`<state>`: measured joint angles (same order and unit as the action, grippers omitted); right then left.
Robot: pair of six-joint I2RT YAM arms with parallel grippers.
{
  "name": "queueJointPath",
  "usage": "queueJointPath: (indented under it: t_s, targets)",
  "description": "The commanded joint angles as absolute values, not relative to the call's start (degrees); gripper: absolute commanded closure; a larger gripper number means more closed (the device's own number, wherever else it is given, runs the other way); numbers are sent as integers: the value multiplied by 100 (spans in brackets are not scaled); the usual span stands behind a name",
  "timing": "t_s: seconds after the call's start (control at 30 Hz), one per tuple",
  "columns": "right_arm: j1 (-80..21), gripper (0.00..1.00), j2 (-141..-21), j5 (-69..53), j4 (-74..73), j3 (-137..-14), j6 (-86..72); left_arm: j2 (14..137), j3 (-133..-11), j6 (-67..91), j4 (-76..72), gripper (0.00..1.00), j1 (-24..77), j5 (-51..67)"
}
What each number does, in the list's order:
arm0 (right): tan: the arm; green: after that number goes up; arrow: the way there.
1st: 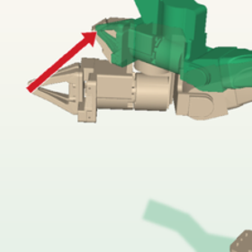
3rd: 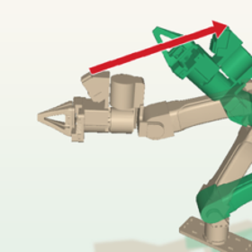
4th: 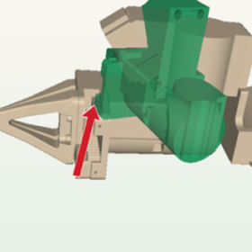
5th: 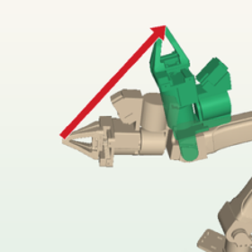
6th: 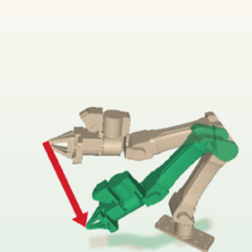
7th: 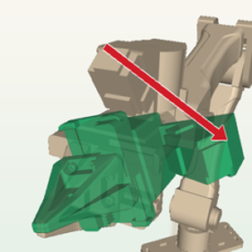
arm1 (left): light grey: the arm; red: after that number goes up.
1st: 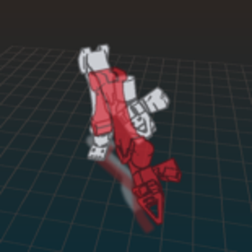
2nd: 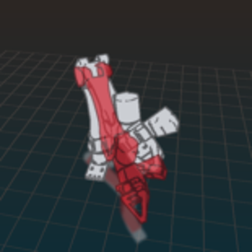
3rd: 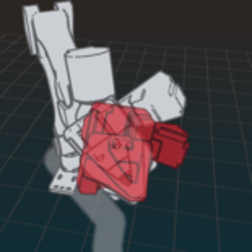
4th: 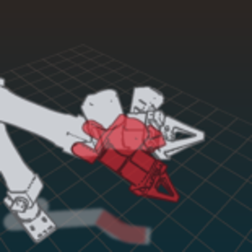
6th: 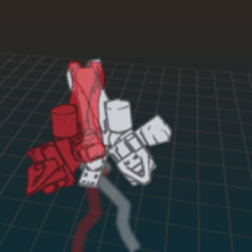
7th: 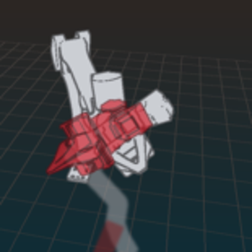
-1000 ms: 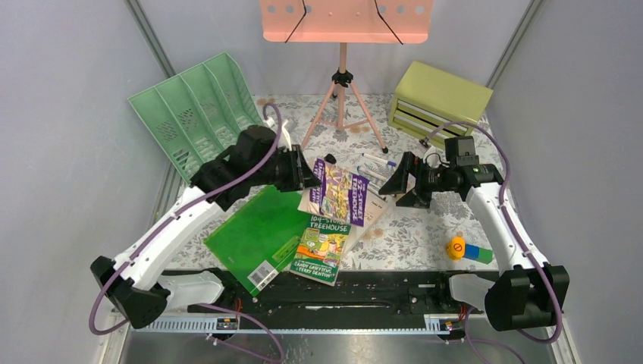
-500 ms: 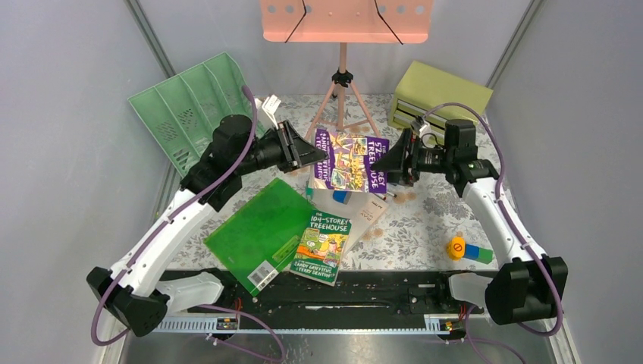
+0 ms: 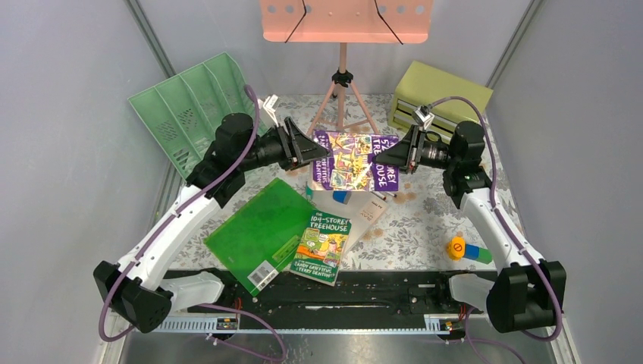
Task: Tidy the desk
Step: Pick up the book from the center of the board, then place the book in the storage box.
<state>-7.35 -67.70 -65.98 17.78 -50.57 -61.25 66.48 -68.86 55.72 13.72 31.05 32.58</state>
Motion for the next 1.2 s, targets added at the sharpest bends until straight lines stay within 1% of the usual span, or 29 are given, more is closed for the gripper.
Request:
queueJointPath:
  t_s: [0.0, 0.03, 0.07, 0.17, 0.2, 0.27, 0.4, 0.5, 0.7, 0.93, 1.03, 1.17]
  targets:
    - [-797, 95, -6618, -6932, 2685, -5083, -6575, 6495, -6943, 5532, 1241, 45, 3026, 3285]
    - [-792, 100, -6632, -6956, 2825, -5089, -6675, 6471, -6965, 5476, 1360, 38, 3014, 3204]
    - [-791, 100, -6651, -6971, 2931, -5108, -6743, 6464, -6992, 5404, 1518, 35, 2997, 3090]
    - [-797, 100, -6689, -6902, 3072, -5182, -6898, 6421, -7240, 5218, 2339, 31, 2935, 2469]
    - [-794, 100, -6695, -6851, 3076, -5210, -6919, 6420, -7352, 5171, 2832, 31, 2909, 2164]
    - [-793, 100, -6708, -6706, 2934, -5296, -6895, 6381, -7435, 5105, 3189, 30, 2836, 1818]
    - [-791, 100, -6706, -6434, 2623, -5420, -6826, 6192, -7294, 5085, 3057, 28, 2701, 1986]
    - [-791, 100, -6726, -6365, 2686, -5425, -6948, 6086, -7022, 5186, 2660, 24, 2683, 2308]
    - [-790, 100, -6753, -6326, 2801, -5375, -7195, 6032, -6239, 5879, 1150, 23, 2678, 3210]
    - [-792, 100, -6851, -6378, 3017, -5303, -7515, 6217, -6241, 5919, 1053, 24, 2687, 3482]
    - [-791, 100, -6880, -6307, 2720, -5306, -7421, 6283, -6258, 5926, 864, 26, 2781, 3688]
    - [-792, 100, -6873, -6114, 1907, -5307, -7025, 6264, -6190, 6024, 382, 31, 2921, 3917]
